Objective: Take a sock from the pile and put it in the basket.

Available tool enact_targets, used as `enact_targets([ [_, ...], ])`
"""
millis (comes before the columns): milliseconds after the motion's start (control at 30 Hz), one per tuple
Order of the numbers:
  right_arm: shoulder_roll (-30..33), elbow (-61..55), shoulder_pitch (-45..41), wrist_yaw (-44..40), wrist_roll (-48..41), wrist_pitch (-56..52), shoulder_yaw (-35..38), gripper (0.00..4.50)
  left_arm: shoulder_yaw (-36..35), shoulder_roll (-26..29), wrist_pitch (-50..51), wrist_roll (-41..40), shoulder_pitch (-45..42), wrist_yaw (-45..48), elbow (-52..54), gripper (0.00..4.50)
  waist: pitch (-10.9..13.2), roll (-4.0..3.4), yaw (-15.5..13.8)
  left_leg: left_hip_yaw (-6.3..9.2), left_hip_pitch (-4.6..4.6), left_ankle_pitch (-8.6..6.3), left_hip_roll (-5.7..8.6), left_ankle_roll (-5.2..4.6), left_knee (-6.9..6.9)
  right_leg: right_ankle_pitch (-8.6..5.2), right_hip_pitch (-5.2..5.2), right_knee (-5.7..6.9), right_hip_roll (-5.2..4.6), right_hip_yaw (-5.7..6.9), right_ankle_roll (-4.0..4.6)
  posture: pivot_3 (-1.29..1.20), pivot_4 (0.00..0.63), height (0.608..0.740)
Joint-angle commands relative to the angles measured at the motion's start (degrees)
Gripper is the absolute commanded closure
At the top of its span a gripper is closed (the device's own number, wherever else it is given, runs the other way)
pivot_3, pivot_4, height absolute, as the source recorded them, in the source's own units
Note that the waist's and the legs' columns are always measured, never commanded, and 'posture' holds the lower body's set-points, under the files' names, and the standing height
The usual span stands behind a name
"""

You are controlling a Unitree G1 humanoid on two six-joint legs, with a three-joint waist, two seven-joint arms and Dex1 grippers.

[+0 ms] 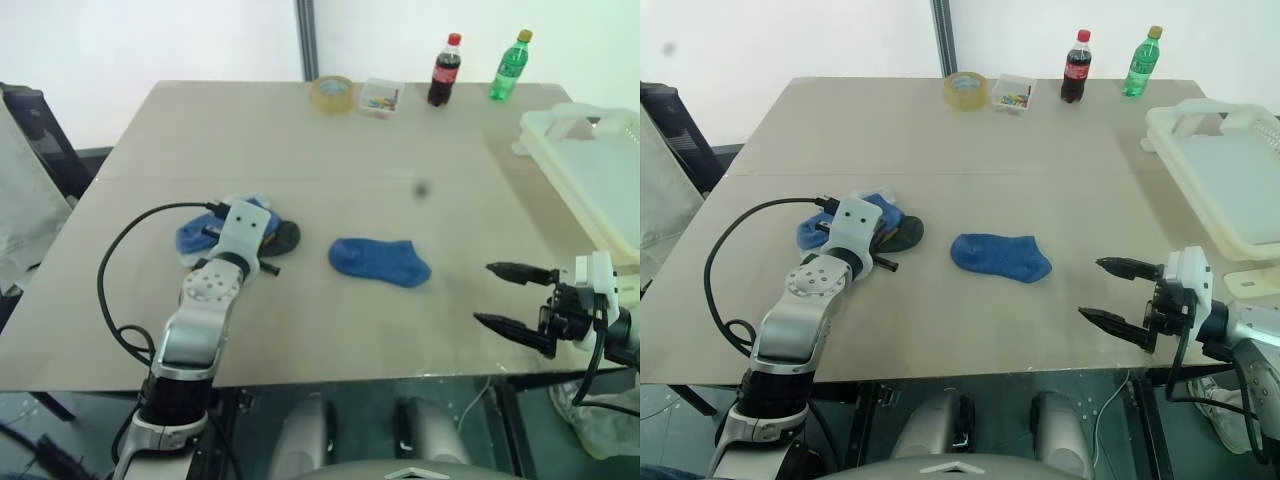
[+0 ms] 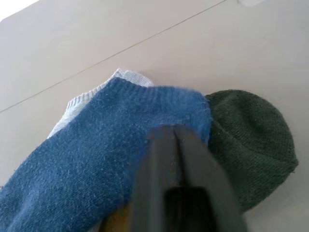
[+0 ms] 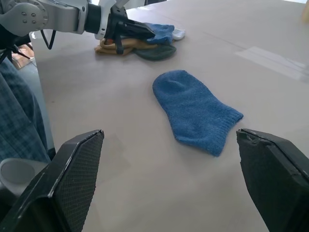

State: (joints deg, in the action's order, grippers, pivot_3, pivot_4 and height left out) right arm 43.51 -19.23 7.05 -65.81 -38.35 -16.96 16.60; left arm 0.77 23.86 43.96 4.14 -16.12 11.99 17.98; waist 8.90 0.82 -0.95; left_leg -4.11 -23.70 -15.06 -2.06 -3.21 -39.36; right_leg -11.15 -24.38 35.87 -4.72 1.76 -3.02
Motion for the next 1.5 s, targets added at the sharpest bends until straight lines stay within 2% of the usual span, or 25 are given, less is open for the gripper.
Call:
enact_targets([
  [33,-0.1,-0.3,-0.2,-0.3,0.1,1.4,0.8,0.00,-0.7,0.1,-1.7,0.8,-1.1,-0.7,0.6,4.41,0.0,0.00,0.0,0.00,0.00,0.00,0.00,0.00,0.00,0.00,0.00,0.00,0.00,0.00,0.00,0.00,0.150,0.740],
  [233,-0.4,-0.1,-0.1,0.0,0.6,2.1,0.7,0.00,-0.4,-1.3,-2.6,0.4,-3.3,-0.5,0.0,4.41,0.0,0.01,0.0,0.00,0.00,0.00,0.01,0.00,0.00,0.00,0.01,0.00,0.00,0.00,-0.01,0.00,0.150,0.740],
  [367,-0.7,-0.1,0.3,0.4,0.8,2.4,1.2,0.00,0.3,-1.1,-1.8,-0.8,-1.5,1.6,2.5,4.41,0.0,0.01,0.1,-0.01,0.00,0.00,0.00,0.00,0.00,0.06,0.00,0.00,0.01,-0.01,-0.11,0.00,0.150,0.740],
  [467,-0.8,0.0,0.9,0.2,1.1,2.7,1.4,0.00,0.9,-0.5,-2.3,0.2,-0.7,1.8,3.0,3.67,0.0,0.01,0.1,-0.01,0.00,0.00,0.00,0.00,0.00,0.08,0.00,0.00,0.01,-0.01,-0.14,0.00,0.150,0.740],
  [500,-0.8,0.0,1.0,0.3,1.2,2.7,1.3,0.00,1.2,-0.3,-2.7,0.6,-0.6,1.8,2.8,3.06,0.0,0.01,0.1,-0.01,0.01,0.00,0.00,0.00,0.00,0.06,0.00,0.00,0.01,-0.01,-0.10,0.00,0.150,0.740],
  [533,-0.9,0.1,1.0,0.3,1.2,2.7,1.3,0.00,1.4,-0.1,-2.9,0.9,-0.6,1.8,2.6,2.83,0.0,0.01,0.0,-0.01,0.01,0.00,0.00,0.00,0.00,0.03,0.00,0.01,0.01,-0.01,-0.04,0.00,0.150,0.740],
  [600,-0.9,0.3,0.8,0.3,1.4,2.8,1.1,0.00,1.7,0.0,-3.1,1.3,-0.8,1.7,2.2,1.99,0.0,0.01,0.0,-0.01,0.01,0.00,0.00,0.00,0.00,0.00,0.00,0.01,0.01,-0.01,0.00,0.00,0.150,0.740],
  [900,-1.2,1.0,0.3,0.5,1.7,3.3,0.8,0.00,2.4,0.0,-3.5,2.6,-2.0,0.9,0.4,1.99,0.0,0.01,0.0,-0.01,0.01,0.00,0.00,0.00,0.00,0.01,0.00,0.01,0.01,-0.01,-0.02,0.00,0.150,0.740],
  [967,-1.3,1.0,0.3,0.6,1.7,3.3,0.9,0.00,2.5,0.3,-3.5,3.2,-2.0,0.7,0.0,2.49,0.0,0.01,0.0,-0.01,0.00,0.00,0.00,0.00,0.00,0.01,0.00,0.01,0.01,-0.01,-0.02,0.00,0.150,0.740],
  [1300,-1.4,1.0,0.3,1.0,1.8,3.5,0.8,0.00,2.7,0.1,-4.4,4.7,-2.6,0.7,-2.3,2.49,0.0,0.01,0.0,-0.01,0.01,0.00,0.00,0.00,0.00,0.02,0.00,0.01,0.01,0.00,-0.03,0.00,0.150,0.740],
  [1333,-1.4,1.0,0.3,1.1,1.8,3.6,0.8,0.00,2.7,0.1,-4.5,4.7,-2.5,0.8,-2.3,3.01,0.0,0.01,0.0,-0.01,0.00,0.00,0.00,0.00,0.00,0.02,0.00,0.01,0.01,0.00,-0.03,0.00,0.150,0.740],
  [1433,-1.5,1.0,0.4,1.2,1.9,3.7,0.8,0.00,2.7,0.2,-4.6,4.8,-2.4,0.9,-2.3,3.01,0.0,0.01,0.0,-0.01,0.00,0.00,0.00,0.00,0.00,0.02,0.00,0.01,0.01,-0.01,-0.03,0.00,0.150,0.740],
  [1467,-1.5,1.0,0.4,1.2,1.9,3.7,0.7,0.00,2.7,0.2,-4.6,4.9,-2.4,0.9,-2.4,3.66,0.0,0.01,0.0,-0.01,0.00,0.00,0.00,0.00,0.00,0.02,0.00,0.01,0.01,-0.01,-0.03,0.00,0.150,0.740],
  [1500,-1.5,0.9,0.4,1.3,1.9,3.6,0.7,0.00,2.7,0.1,-4.7,4.9,-2.4,0.9,-2.4,3.66,0.0,0.01,0.0,-0.01,0.01,0.00,0.00,0.00,0.00,0.02,0.00,0.01,0.01,-0.01,-0.03,0.00,0.150,0.740],
])
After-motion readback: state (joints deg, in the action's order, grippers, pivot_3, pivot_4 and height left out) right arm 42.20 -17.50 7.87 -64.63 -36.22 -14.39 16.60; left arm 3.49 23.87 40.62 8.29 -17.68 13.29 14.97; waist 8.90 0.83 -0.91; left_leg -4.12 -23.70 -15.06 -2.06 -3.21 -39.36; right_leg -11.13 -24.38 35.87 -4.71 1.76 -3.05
